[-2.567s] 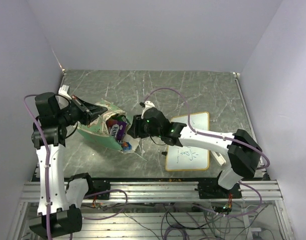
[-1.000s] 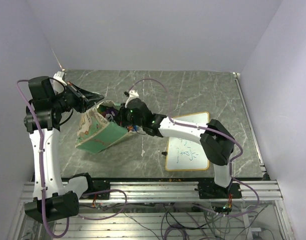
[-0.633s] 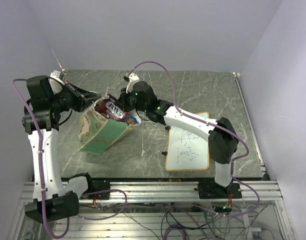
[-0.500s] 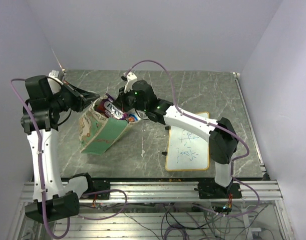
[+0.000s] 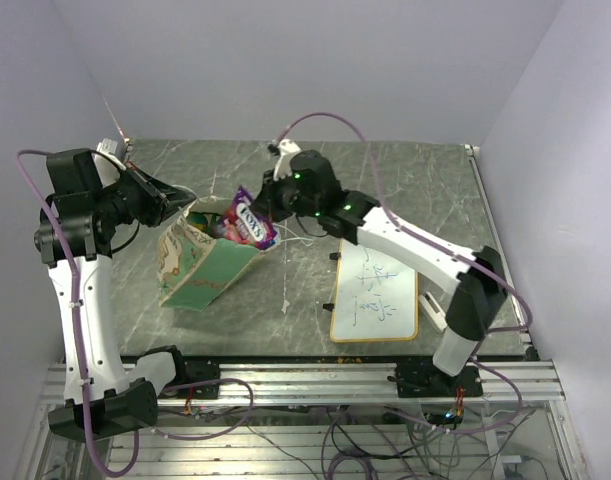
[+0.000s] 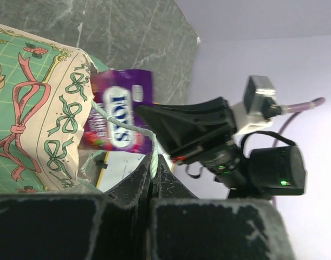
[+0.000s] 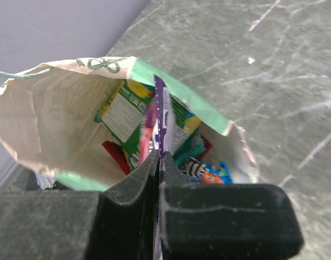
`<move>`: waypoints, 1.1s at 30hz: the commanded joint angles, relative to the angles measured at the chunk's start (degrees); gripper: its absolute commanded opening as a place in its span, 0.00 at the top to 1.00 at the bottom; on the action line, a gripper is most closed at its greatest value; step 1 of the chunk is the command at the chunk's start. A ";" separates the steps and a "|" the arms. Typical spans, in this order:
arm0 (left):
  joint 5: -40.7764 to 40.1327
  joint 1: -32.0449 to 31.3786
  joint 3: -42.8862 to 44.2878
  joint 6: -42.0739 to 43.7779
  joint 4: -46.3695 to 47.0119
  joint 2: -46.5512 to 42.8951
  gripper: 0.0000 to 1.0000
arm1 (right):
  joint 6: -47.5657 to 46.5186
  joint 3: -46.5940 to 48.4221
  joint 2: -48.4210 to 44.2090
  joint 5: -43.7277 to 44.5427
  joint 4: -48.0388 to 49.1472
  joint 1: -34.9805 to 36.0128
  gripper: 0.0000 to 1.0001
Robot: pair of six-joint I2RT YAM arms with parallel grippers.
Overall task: Take the snacks out of the paper bag
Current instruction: Pick up the snack from the paper bag, then place the snack at the center of the board.
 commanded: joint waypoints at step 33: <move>2.52 0.34 3.65 15.10 -10.91 0.09 0.93 | -2.18 13.66 6.29 13.36 -11.04 -18.36 1.00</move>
